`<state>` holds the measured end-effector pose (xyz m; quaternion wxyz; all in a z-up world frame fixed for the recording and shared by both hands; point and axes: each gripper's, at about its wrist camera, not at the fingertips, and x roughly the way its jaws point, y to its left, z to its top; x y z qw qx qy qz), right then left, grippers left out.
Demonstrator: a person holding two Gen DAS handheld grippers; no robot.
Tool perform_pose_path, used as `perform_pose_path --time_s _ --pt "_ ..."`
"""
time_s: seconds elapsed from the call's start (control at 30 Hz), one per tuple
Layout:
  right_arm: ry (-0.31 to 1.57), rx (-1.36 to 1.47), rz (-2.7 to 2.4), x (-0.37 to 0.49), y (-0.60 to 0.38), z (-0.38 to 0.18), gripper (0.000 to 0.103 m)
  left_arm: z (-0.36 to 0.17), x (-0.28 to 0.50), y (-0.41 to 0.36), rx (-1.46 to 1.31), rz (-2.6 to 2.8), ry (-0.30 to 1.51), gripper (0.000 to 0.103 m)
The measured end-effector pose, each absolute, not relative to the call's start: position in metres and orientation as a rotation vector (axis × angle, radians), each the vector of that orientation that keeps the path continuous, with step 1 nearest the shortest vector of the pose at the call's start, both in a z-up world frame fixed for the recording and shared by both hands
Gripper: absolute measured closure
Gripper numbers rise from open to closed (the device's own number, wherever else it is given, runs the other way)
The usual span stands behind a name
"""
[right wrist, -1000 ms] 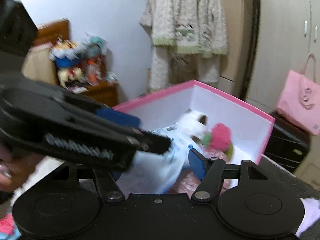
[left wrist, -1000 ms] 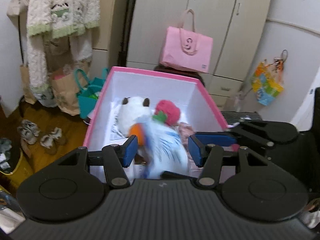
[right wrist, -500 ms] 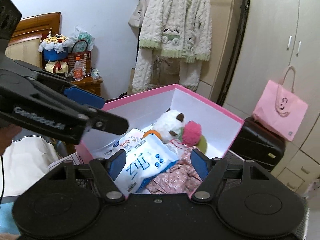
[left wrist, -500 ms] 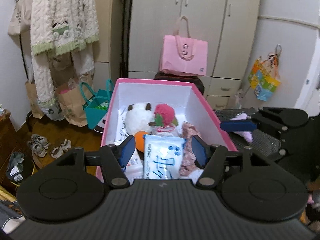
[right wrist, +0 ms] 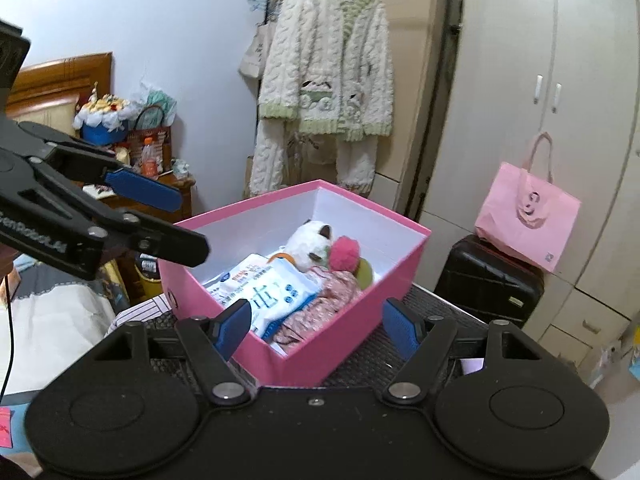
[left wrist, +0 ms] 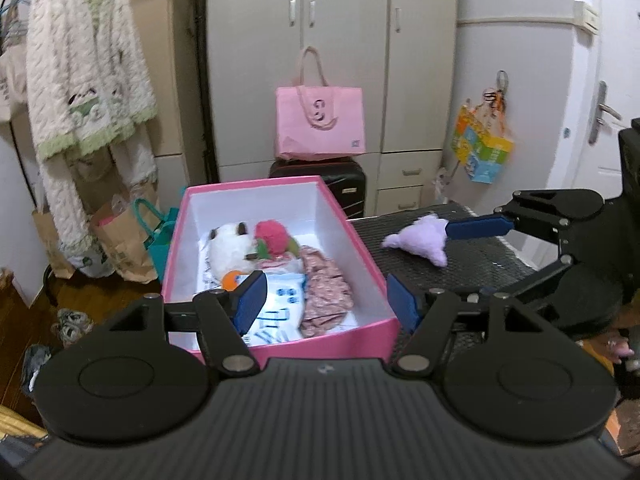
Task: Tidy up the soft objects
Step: 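Move the left tool toward the lavender plush on the table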
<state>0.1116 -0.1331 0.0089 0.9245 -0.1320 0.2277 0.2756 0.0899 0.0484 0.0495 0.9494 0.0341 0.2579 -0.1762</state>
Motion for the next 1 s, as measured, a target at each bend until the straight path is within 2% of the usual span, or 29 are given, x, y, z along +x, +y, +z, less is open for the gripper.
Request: perform_pose_path --time_s 0.1,0.47,1.0 --pt "0.458 -0.236 0.535 0.106 -0.151 0.007 0.025 0.050 0.086 0.037 0.068 -0.411 0.526 0.032" --pt "0.485 -0.206 0.503 0.113 -0.209 -0.015 0.022 0.052 0.115 -0.028 0.128 -0.509 0.523 0.031" --pt "0.518 -0.230 0.550 0.168 -0.262 -0.051 0.022 0.007 0.176 -0.117 0.080 -0.526 0.523 0.031"
